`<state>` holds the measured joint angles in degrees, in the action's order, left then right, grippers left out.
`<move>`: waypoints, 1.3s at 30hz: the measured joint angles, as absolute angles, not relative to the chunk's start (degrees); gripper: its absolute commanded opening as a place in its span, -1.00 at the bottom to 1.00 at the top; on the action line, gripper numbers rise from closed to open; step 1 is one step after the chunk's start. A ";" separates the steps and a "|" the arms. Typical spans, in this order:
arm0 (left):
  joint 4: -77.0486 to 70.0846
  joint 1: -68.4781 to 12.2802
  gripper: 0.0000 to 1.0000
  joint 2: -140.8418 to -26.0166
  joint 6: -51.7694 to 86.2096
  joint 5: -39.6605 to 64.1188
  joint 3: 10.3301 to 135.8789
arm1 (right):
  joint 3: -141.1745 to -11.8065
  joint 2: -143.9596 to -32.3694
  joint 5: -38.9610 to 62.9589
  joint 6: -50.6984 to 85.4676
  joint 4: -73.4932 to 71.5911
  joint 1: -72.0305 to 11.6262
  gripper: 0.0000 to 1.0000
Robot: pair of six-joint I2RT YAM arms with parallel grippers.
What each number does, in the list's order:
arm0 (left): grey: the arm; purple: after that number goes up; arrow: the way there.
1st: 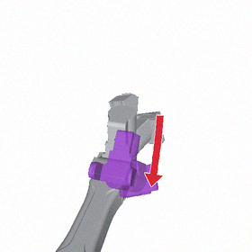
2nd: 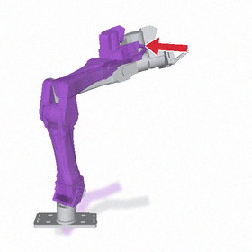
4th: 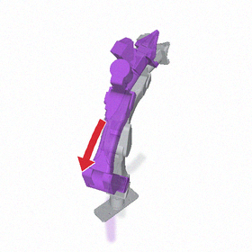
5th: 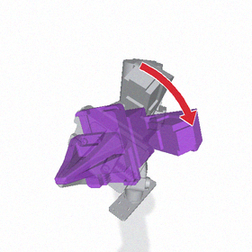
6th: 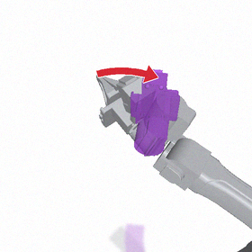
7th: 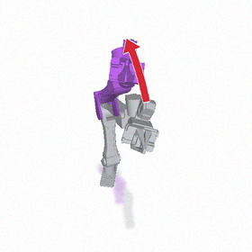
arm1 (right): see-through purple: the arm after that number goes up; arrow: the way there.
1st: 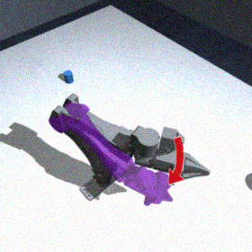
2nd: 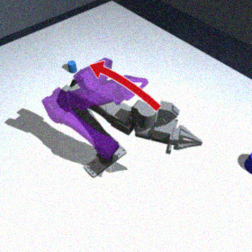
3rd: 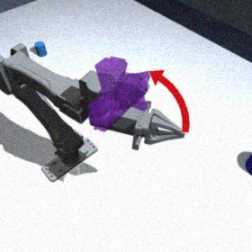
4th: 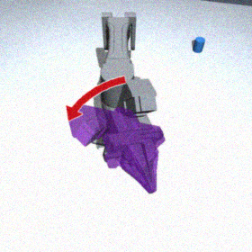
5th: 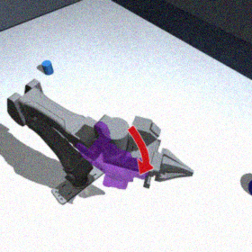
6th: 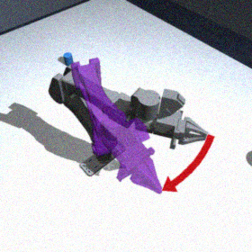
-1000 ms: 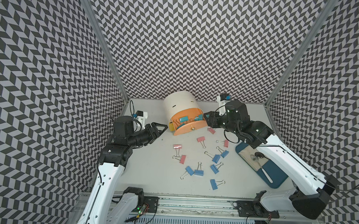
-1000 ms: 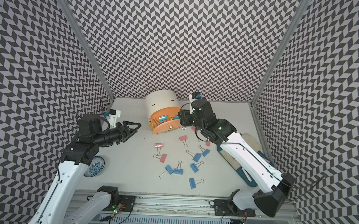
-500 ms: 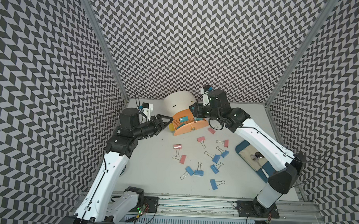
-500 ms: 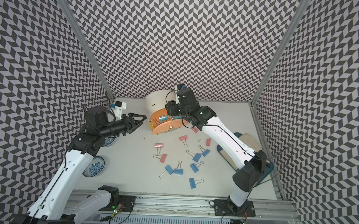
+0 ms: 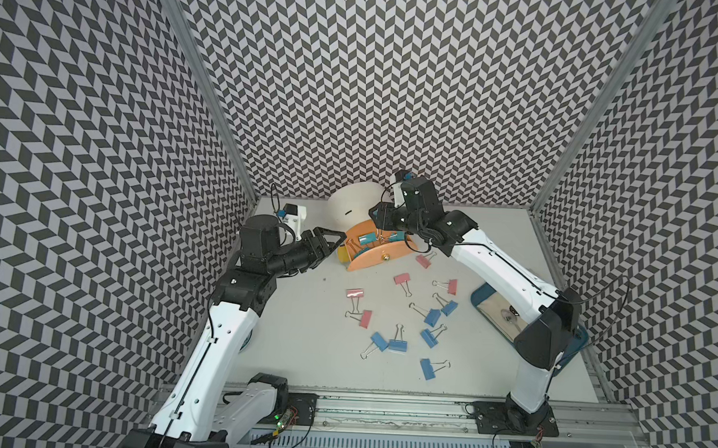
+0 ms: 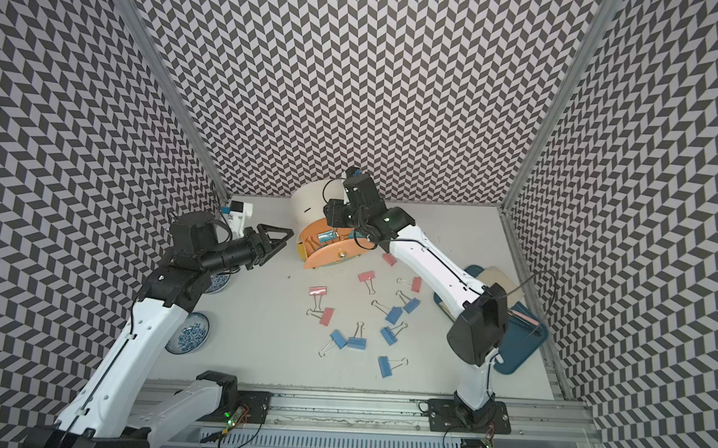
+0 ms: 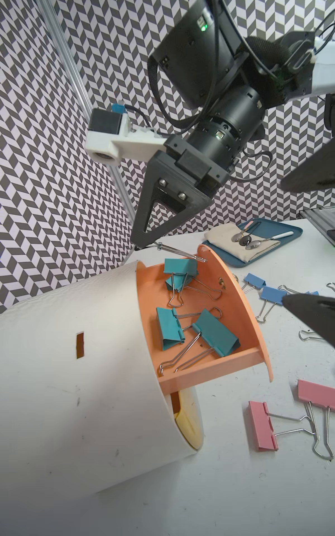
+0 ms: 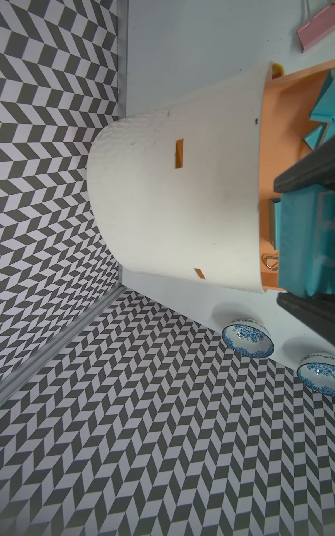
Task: Put the binder clips in the drawer according to color
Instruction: Place the binder clip in the drawer.
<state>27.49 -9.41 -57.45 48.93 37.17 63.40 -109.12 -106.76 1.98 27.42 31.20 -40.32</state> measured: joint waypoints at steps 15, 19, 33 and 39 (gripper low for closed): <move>27.53 -9.41 0.19 -58.35 48.10 37.15 63.37 | -109.12 -106.76 2.13 26.94 29.95 -39.68 0.33; 27.57 -9.41 0.19 -58.35 47.83 37.12 63.37 | -109.14 -106.74 2.37 26.94 29.95 -39.09 0.31; 31.53 -9.43 0.19 -58.15 45.50 34.22 63.88 | -100.79 -96.84 2.37 24.91 29.95 -37.67 0.11; 33.80 -10.39 0.14 -56.23 44.40 32.51 63.33 | -90.41 -88.27 2.68 24.34 29.47 -37.67 0.01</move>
